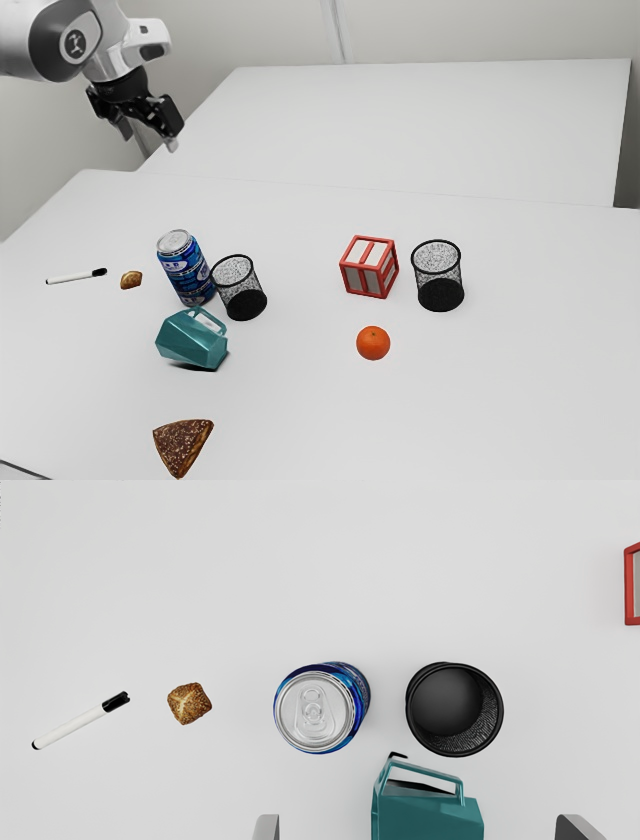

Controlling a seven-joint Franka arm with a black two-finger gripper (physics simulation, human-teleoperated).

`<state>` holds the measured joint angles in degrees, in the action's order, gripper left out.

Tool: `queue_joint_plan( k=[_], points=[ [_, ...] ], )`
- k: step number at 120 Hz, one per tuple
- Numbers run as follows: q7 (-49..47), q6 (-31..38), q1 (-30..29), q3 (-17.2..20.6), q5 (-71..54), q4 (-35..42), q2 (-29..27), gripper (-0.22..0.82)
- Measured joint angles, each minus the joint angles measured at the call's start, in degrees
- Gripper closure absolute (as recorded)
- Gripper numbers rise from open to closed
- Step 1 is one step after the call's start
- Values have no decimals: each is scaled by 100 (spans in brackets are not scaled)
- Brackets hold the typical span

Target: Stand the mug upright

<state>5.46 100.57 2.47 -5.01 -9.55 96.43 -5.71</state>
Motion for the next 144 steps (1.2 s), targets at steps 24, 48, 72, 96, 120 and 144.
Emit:
queue_joint_plan(
  k=[24,48,72,96,120,144],
  points=[
    [-79,67,-10,0,-11,142,-86,0],
    [-134,72,-74,-15,332,473,-182,0],
    [-154,-499,-837,-26,1349,1054,-224,0],
    [72,-866,-1689,-26,2052,1833,-136,0],
    [555,-948,-2217,-30,2345,2050,530,0],
    [1142,-836,-2403,-58,2564,2025,1185,0]
  ],
)
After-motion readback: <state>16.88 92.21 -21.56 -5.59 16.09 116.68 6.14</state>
